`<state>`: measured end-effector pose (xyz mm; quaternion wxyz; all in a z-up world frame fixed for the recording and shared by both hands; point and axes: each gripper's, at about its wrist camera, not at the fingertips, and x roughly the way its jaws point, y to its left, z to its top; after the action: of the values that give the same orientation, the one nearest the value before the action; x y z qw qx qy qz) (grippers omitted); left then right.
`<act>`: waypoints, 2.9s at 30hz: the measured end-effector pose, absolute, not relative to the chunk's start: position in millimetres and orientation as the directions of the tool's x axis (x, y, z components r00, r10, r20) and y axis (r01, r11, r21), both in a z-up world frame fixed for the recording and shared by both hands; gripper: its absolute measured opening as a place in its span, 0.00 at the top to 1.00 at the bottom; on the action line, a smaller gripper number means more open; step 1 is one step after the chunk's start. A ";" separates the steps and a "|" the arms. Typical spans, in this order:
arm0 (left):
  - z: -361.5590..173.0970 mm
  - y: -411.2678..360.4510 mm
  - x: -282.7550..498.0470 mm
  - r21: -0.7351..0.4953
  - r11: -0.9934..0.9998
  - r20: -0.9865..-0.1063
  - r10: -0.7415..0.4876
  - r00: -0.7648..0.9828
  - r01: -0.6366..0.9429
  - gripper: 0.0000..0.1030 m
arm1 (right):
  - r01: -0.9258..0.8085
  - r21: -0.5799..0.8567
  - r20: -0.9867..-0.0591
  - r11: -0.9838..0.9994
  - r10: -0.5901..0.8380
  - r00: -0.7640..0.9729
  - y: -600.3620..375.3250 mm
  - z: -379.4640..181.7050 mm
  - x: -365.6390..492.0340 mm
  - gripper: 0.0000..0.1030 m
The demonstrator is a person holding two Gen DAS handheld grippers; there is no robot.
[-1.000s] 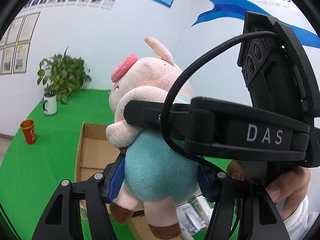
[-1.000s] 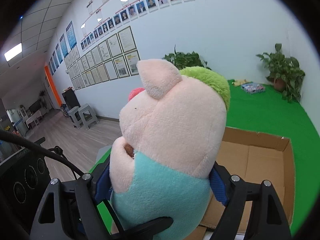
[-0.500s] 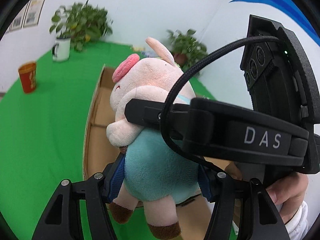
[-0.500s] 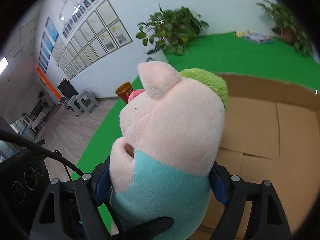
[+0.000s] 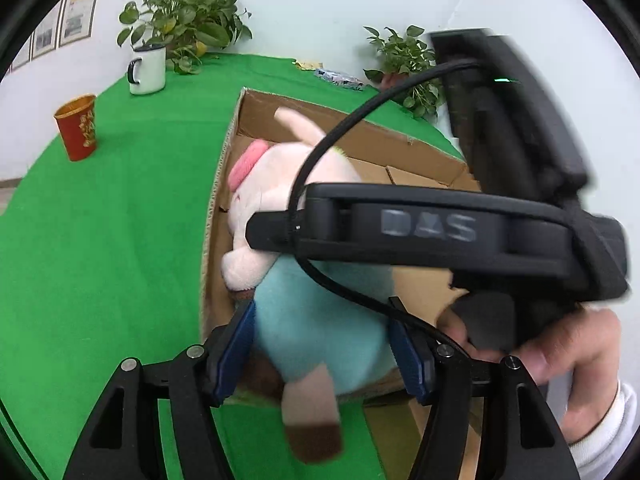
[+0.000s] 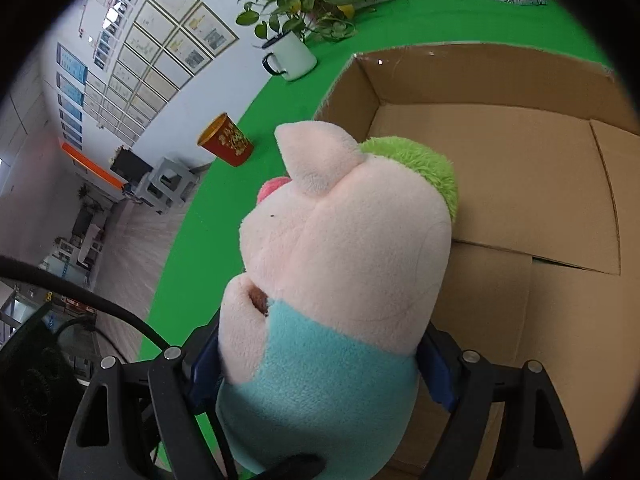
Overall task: Organize objects
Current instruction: 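Lift the pig plush with both tools and carry it over the open cardboard box, then lower the pig plush into the cardboard box with both tools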
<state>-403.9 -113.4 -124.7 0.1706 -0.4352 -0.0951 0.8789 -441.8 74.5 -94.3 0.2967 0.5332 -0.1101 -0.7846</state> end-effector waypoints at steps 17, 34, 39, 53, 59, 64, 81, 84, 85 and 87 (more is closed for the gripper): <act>-92.3 -155.0 -361.9 -0.373 -0.918 -0.654 0.364 -0.664 -0.135 0.63 | 0.255 0.610 -0.721 -0.750 -0.659 -0.216 139.1 -88.7 -434.1 0.08; -117.8 -151.3 -371.9 -0.303 -0.946 -0.741 0.312 -0.595 -0.118 0.85 | 0.179 0.546 -0.782 -0.818 -0.575 -0.240 109.0 -100.3 -450.9 0.03; -117.0 -147.6 -348.0 -0.323 -0.940 -0.725 0.321 -0.609 -0.111 0.88 | 0.266 0.474 -0.798 -0.840 -0.537 -0.273 93.0 -102.6 -446.3 0.04; -85.5 -177.1 -300.7 -0.410 -0.907 -0.658 0.368 -0.657 -0.096 0.89 | 0.374 0.580 -0.778 -0.723 -0.628 -0.006 111.2 -102.9 -430.1 0.21; -87.4 -164.7 -308.5 -0.381 -0.918 -0.684 0.358 -0.636 -0.107 0.89 | 0.292 0.623 -0.736 -0.725 -0.670 -0.093 120.6 -97.4 -445.6 0.14; -88.9 -158.4 -308.2 -0.413 -0.903 -0.668 0.390 -0.634 -0.121 0.89 | 0.275 0.543 -0.786 -0.794 -0.595 -0.168 99.8 -95.0 -443.3 0.07; -82.9 -159.3 -297.8 -0.478 -0.862 -0.628 0.468 -0.621 -0.167 0.89 | 0.419 0.600 -0.767 -0.681 -0.639 0.058 104.8 -103.0 -443.8 0.22; -82.3 -153.8 -301.7 -0.467 -0.868 -0.636 0.461 -0.619 -0.166 0.88 | 0.372 0.653 -0.739 -0.660 -0.663 0.121 102.3 -126.3 -449.3 0.13; -81.9 -152.6 -301.9 -0.460 -0.872 -0.639 0.455 -0.621 -0.166 0.88 | 0.361 0.677 -0.717 -0.641 -0.684 0.131 102.2 -130.6 -449.8 0.12; -84.1 -150.6 -304.0 -0.446 -0.882 -0.660 0.440 -0.609 -0.154 0.88 | 0.346 0.717 -0.677 -0.605 -0.722 0.140 104.3 -138.1 -448.9 0.11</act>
<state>-304.0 -150.6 -84.1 0.1686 -0.4086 -0.1750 0.8798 -448.9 104.3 -138.1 0.4183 0.6284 -0.1497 -0.6386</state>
